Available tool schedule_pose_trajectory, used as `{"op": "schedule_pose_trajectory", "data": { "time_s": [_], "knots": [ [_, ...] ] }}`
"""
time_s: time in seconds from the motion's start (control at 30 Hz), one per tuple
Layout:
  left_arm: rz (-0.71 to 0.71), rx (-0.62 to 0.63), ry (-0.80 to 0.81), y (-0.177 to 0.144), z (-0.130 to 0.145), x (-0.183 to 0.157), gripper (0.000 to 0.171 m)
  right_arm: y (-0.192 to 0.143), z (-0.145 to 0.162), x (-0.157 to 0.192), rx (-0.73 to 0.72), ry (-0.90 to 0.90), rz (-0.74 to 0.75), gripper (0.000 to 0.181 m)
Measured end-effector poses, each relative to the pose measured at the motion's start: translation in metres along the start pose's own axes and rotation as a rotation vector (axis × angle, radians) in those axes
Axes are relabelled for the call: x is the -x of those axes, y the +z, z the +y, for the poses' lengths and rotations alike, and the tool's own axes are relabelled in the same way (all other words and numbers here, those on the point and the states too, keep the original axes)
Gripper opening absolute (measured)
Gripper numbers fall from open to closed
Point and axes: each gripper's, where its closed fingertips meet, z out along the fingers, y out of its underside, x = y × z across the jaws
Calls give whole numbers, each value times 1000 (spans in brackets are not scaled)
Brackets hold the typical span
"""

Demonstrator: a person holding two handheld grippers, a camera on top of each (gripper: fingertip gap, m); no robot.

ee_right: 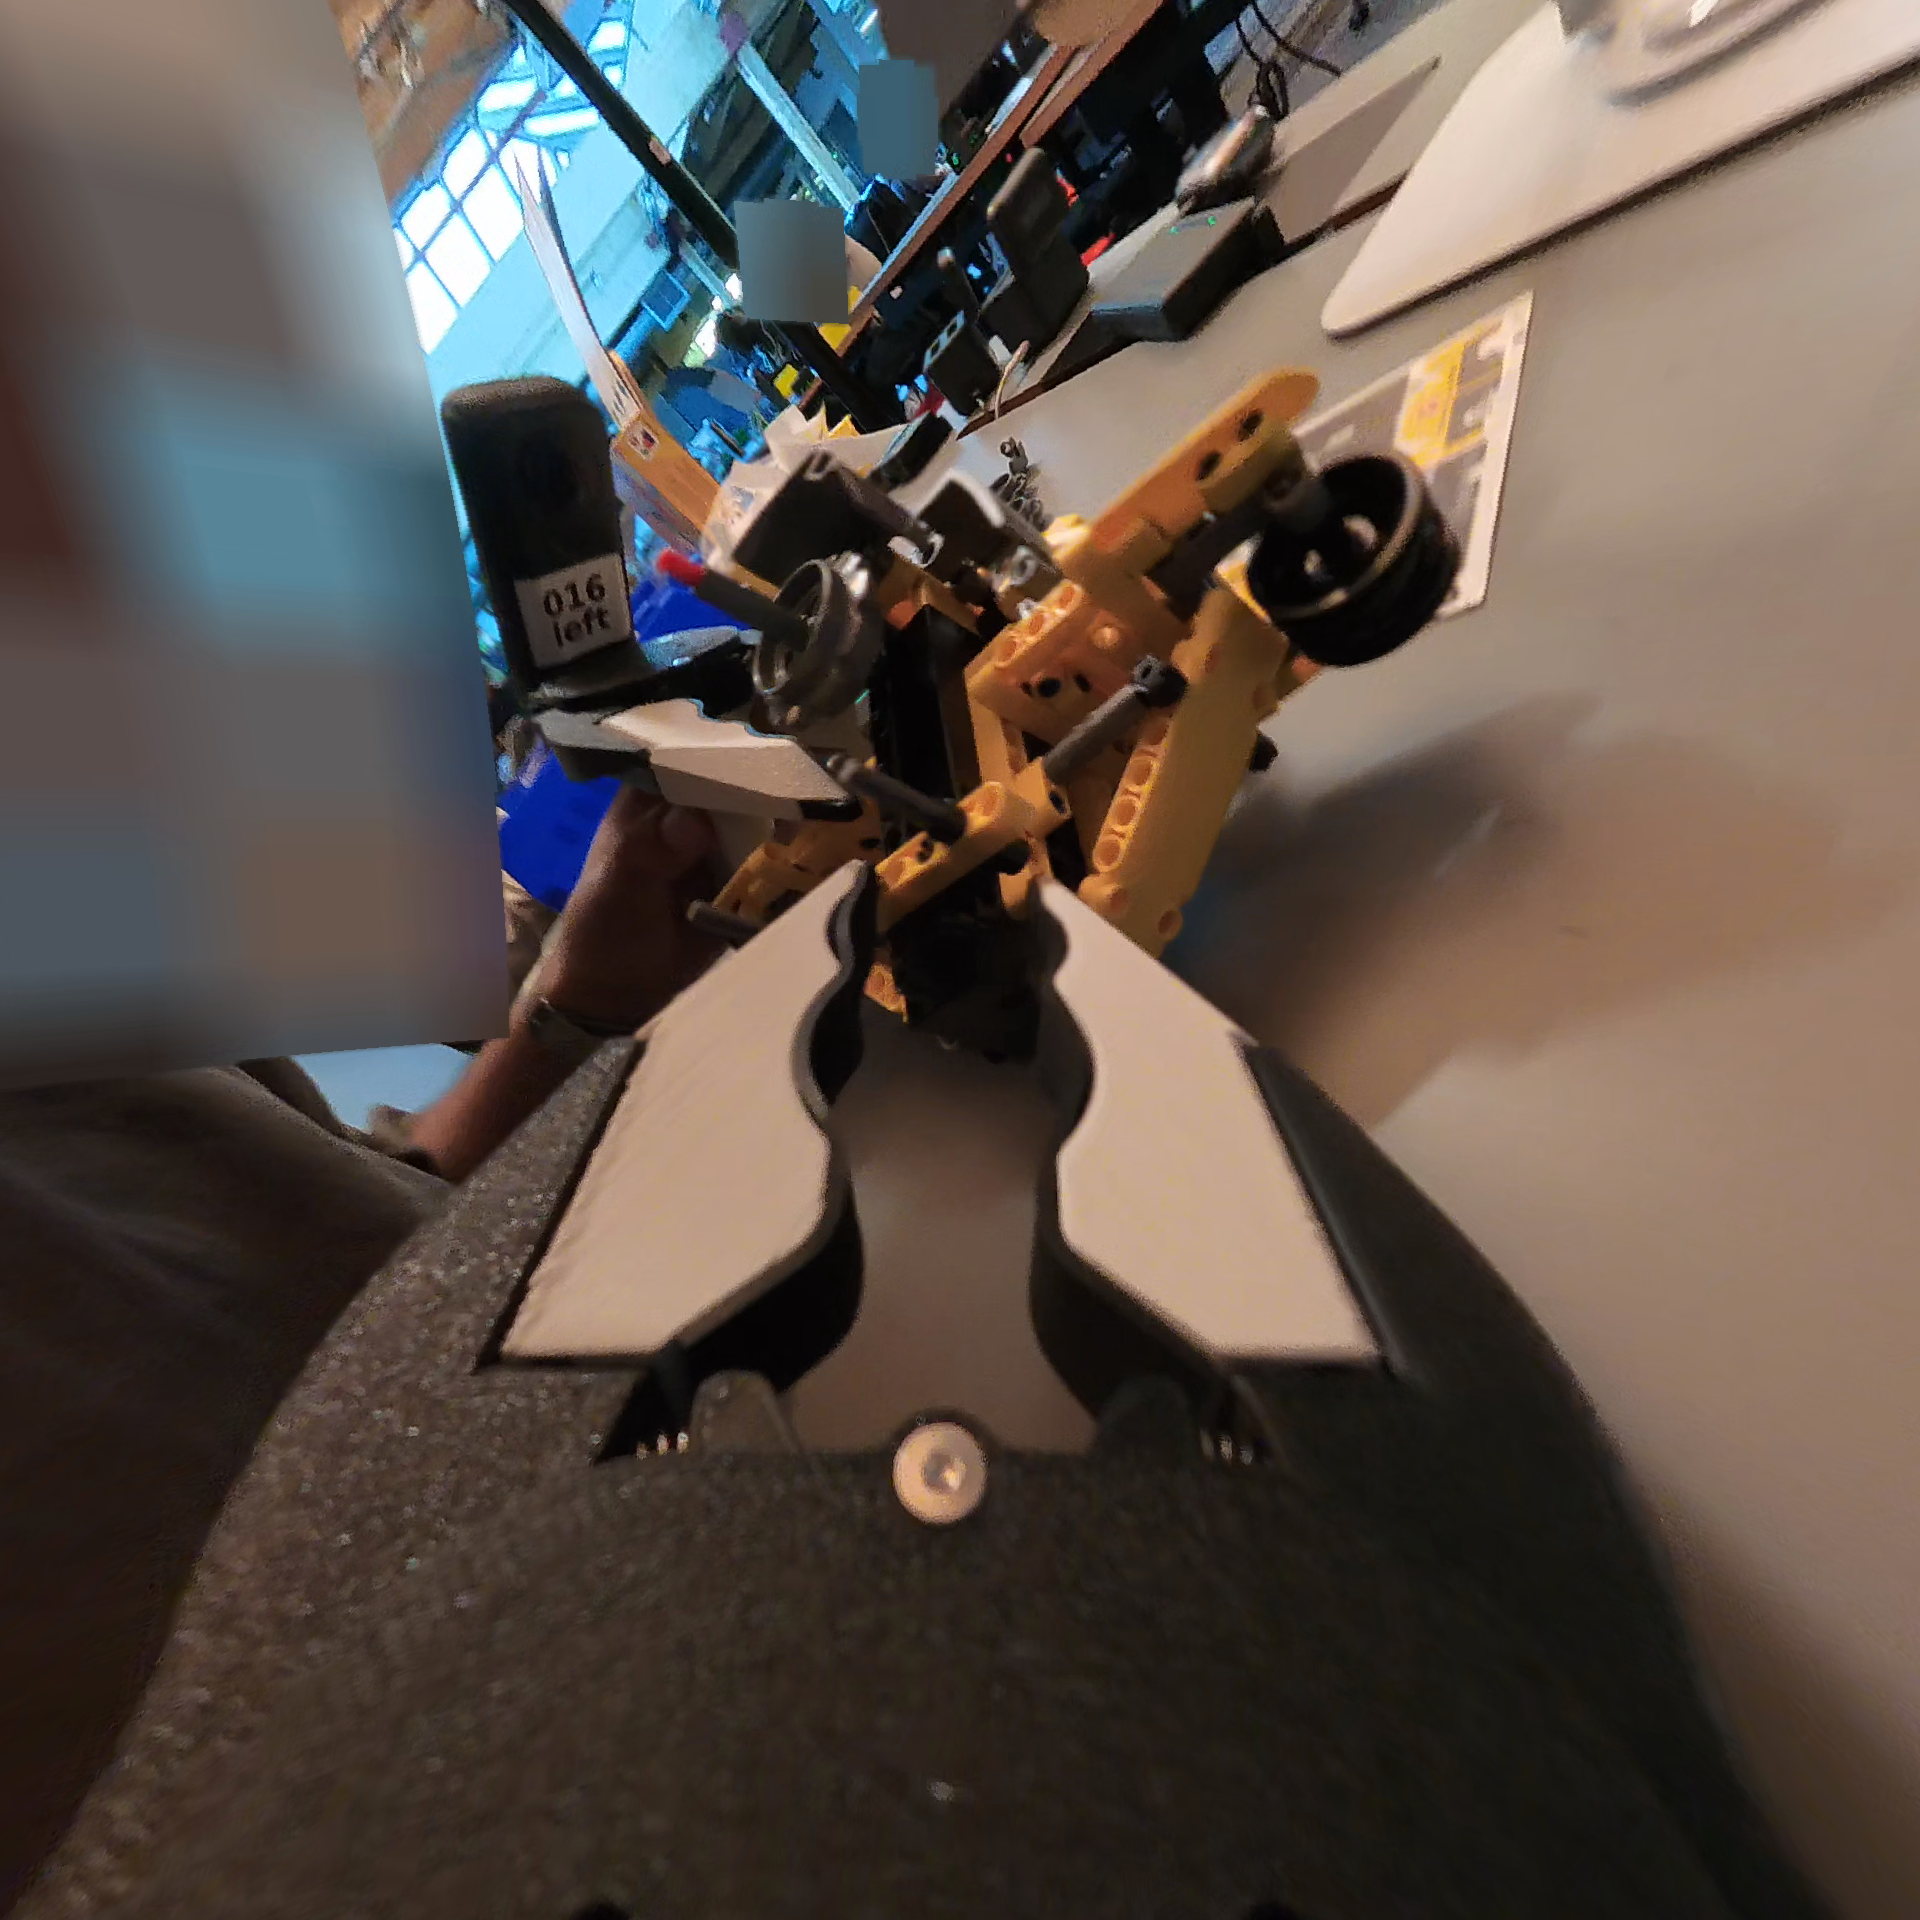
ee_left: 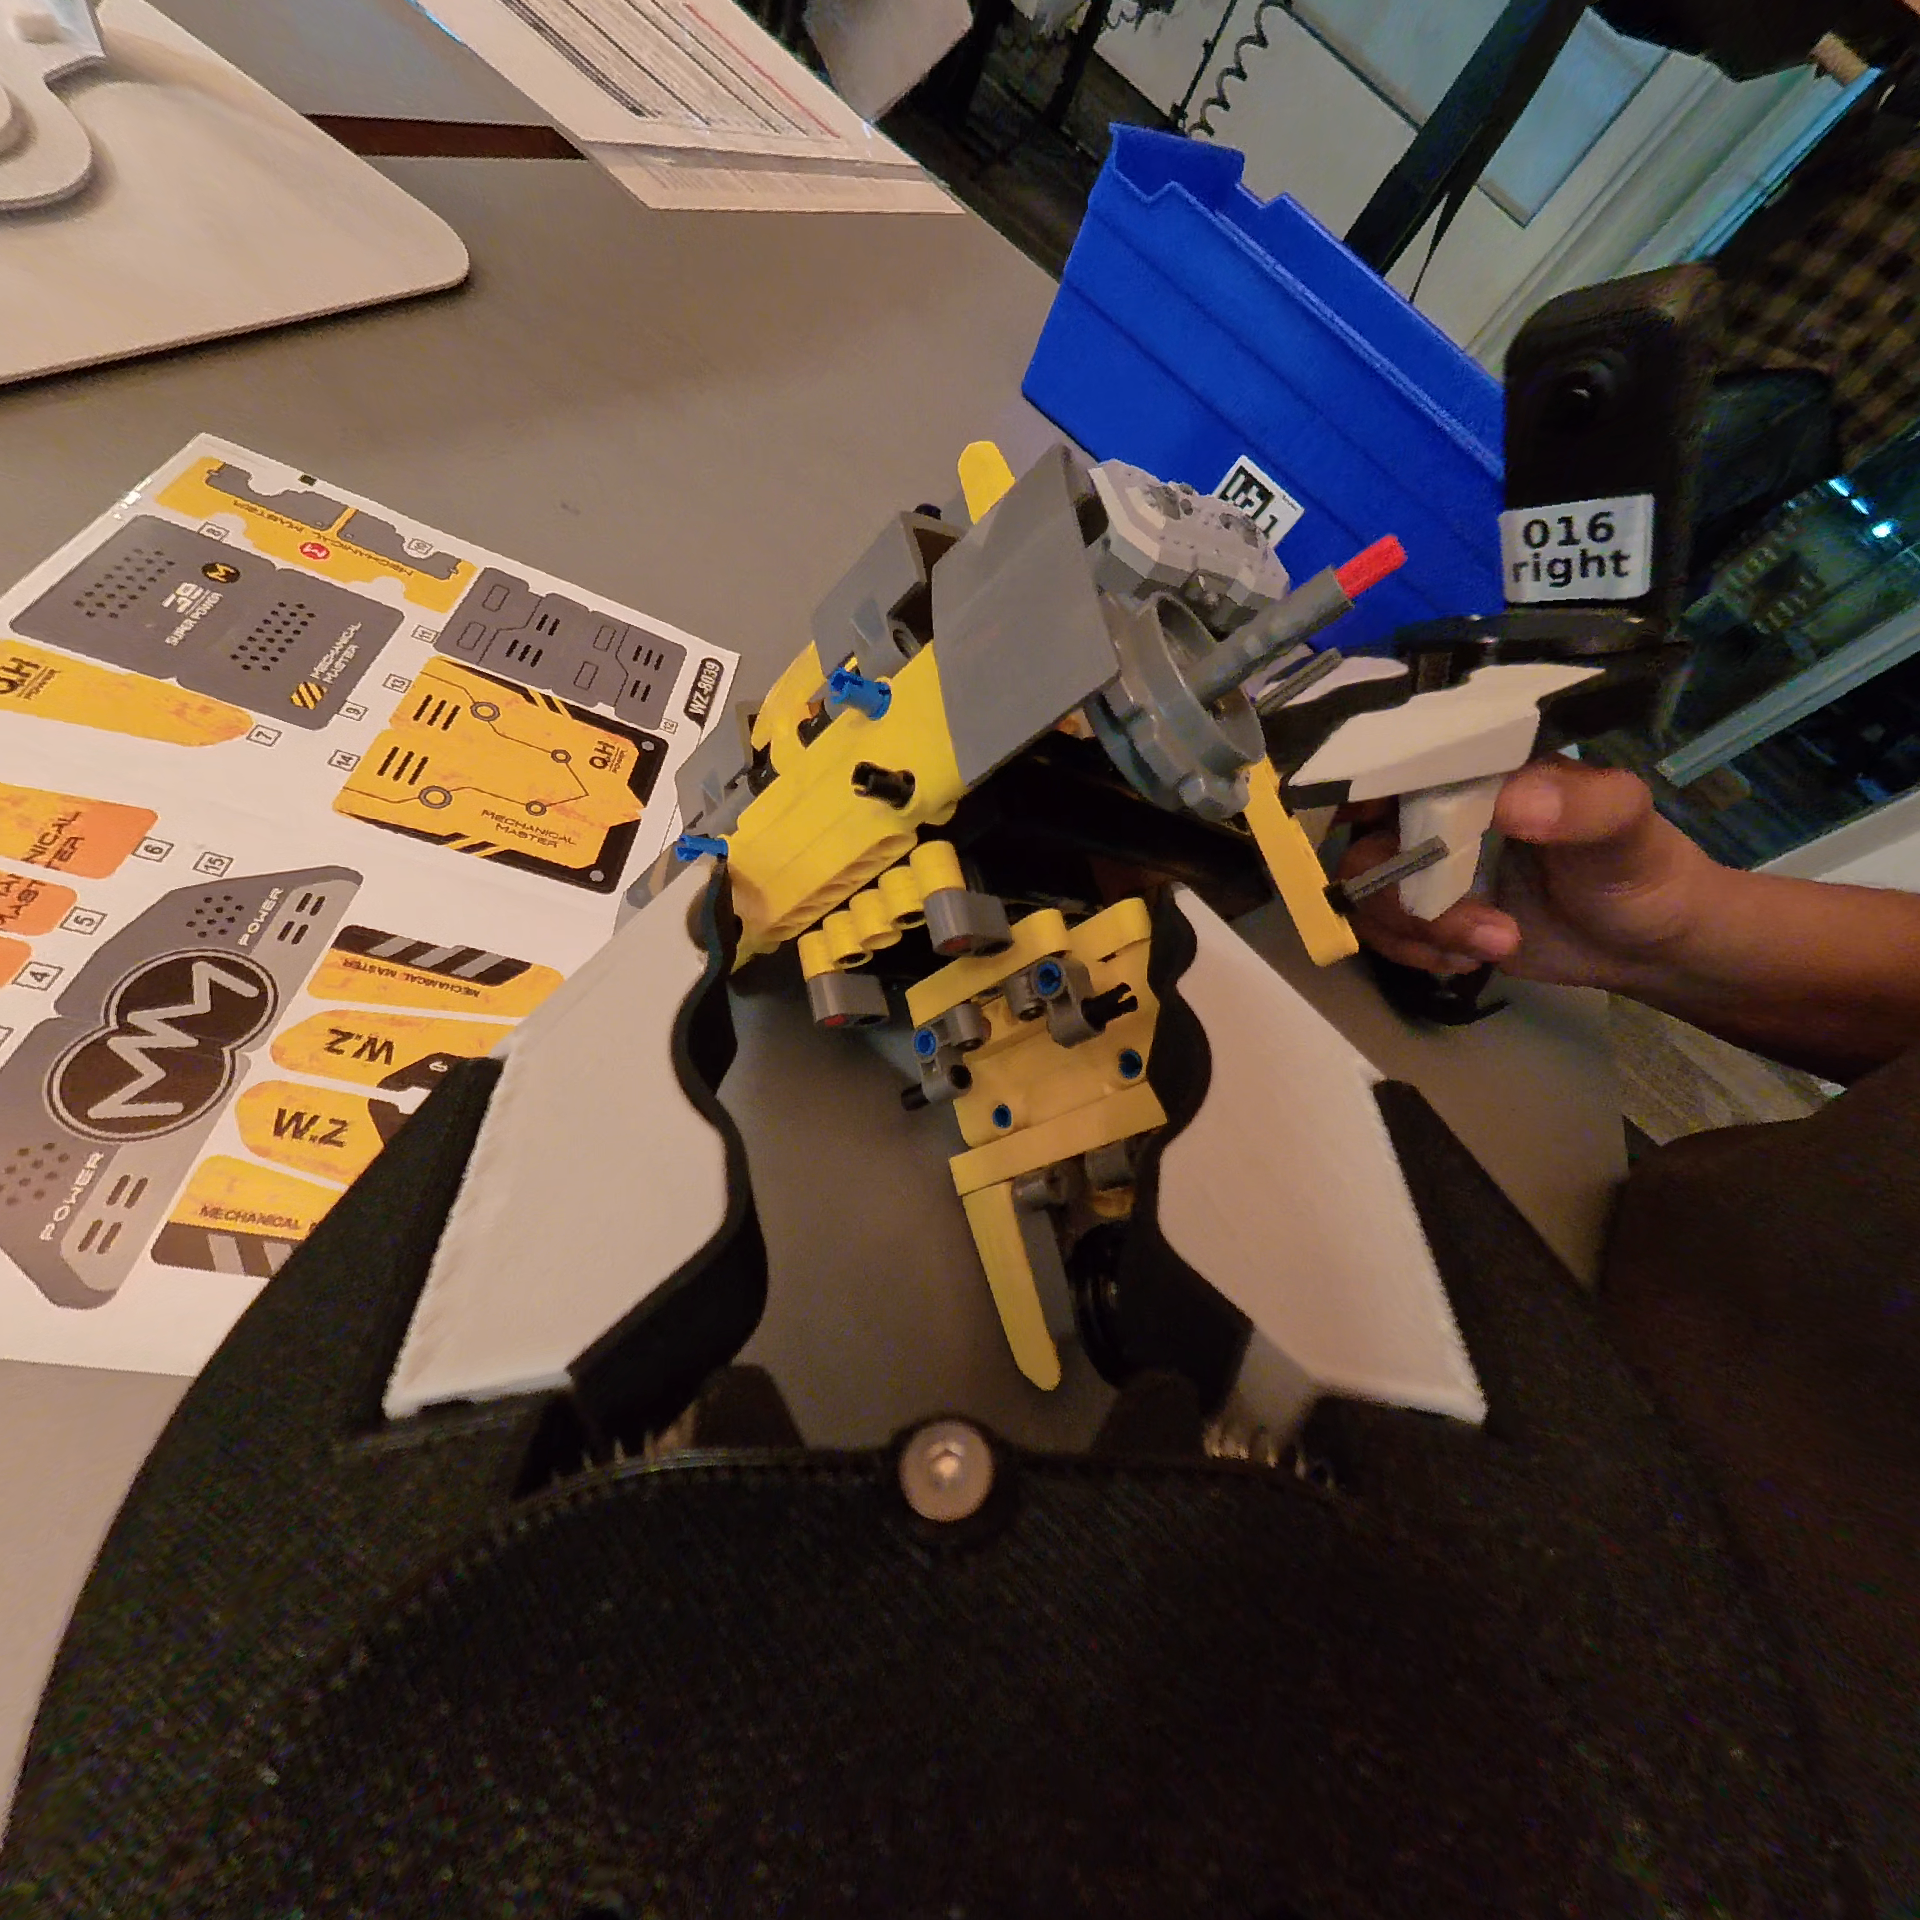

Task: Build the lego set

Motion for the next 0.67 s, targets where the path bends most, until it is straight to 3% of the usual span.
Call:
{"op": "schedule_pose_trajectory", "data": {
  "time_s": [0.23,0.37,0.67],
  "knots": [
    [-1,2,3,0,0,0,78,-1,-1,0,-25,-30,20,25],
    [12,1,-8,-1,0,-1,77,-3,-2,0,-38,59,-32,25],
    [17,0,-13,-1,0,-1,77,-15,-18,-4,-123,279,-161,45]
  ]
}}
